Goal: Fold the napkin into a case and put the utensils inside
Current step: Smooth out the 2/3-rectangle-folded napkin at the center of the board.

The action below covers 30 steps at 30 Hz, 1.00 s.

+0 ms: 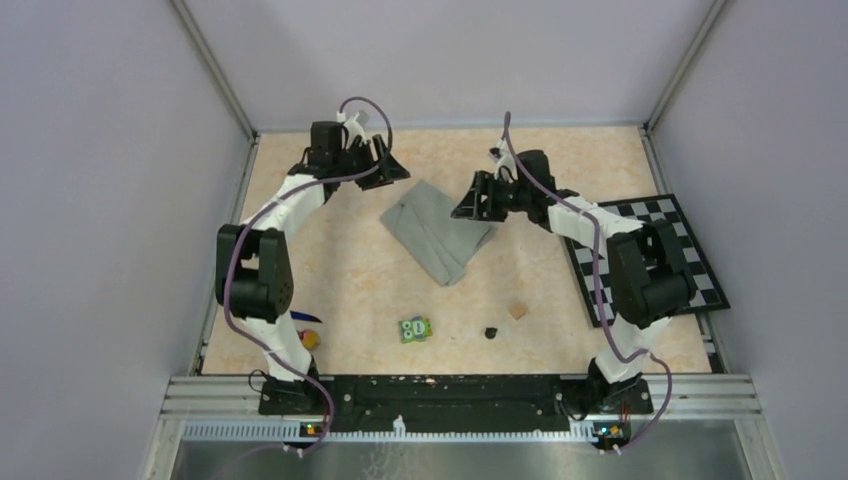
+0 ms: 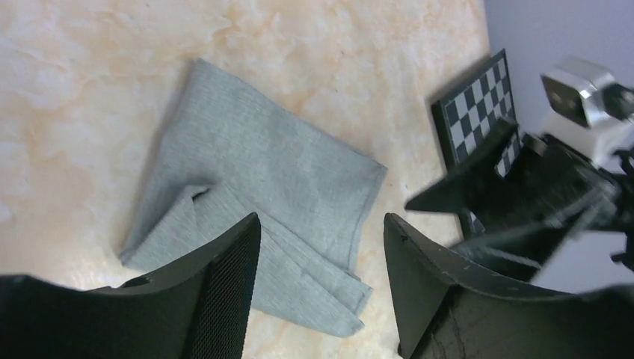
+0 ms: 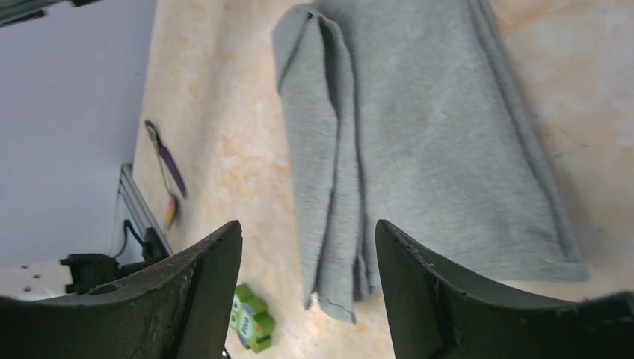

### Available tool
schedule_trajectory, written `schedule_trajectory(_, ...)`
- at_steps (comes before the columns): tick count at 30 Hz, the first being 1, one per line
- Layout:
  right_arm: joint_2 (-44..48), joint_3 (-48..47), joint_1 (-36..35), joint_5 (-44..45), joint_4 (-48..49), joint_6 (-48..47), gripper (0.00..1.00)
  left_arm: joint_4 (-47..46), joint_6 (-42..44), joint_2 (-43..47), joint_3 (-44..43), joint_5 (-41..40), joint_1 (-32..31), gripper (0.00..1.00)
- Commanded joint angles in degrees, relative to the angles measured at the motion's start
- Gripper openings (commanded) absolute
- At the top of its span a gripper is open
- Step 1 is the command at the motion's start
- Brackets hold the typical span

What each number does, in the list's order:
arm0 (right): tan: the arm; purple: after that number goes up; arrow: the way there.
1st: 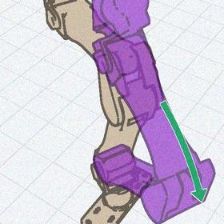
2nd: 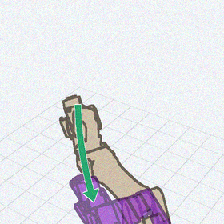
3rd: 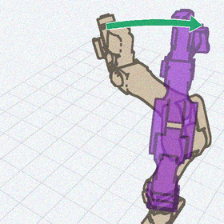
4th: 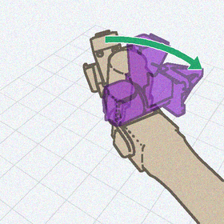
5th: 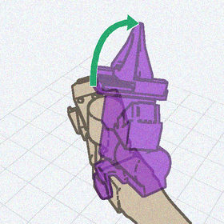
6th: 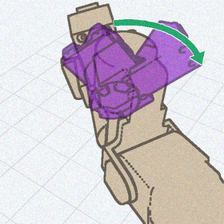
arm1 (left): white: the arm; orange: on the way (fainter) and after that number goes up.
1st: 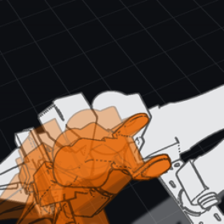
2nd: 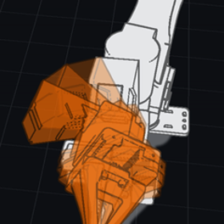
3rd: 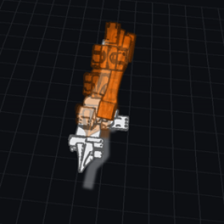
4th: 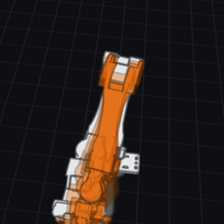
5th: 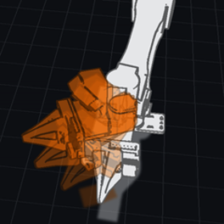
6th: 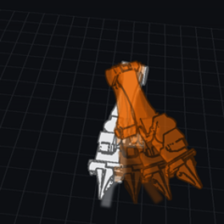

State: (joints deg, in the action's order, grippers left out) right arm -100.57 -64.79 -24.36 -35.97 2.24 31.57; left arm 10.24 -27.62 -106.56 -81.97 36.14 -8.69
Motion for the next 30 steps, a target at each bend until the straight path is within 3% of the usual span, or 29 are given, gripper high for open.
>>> schedule_trajectory(1, -2.6, -1.3, 0.2, -2.7, -7.2, -10.0, 0.65, -2.5, -3.1, 4.1, 7.9, -1.5, 0.1, 0.66)
schedule_trajectory(5, -2.7, 2.3, -0.5, -2.0, -2.7, -9.5, 0.65, -7.7, -8.0, 7.0, 15.7, -0.4, 0.0, 0.64)
schedule_trajectory(11, 1.2, 7.3, -5.6, 4.6, -2.7, -7.7, 0.38, -13.1, -10.0, 11.0, 25.4, 1.6, -0.3, 0.56)
schedule_trajectory(19, 1.2, 8.8, -10.1, 6.4, -1.2, -6.7, 0.46, -13.7, -9.7, 11.6, 27.0, 1.5, -0.3, 0.52)
schedule_trajectory(30, -0.3, 10.1, -11.5, 6.5, -0.2, -6.4, 0.39, -12.1, -8.9, 12.6, 25.4, 1.0, -0.3, 0.52)
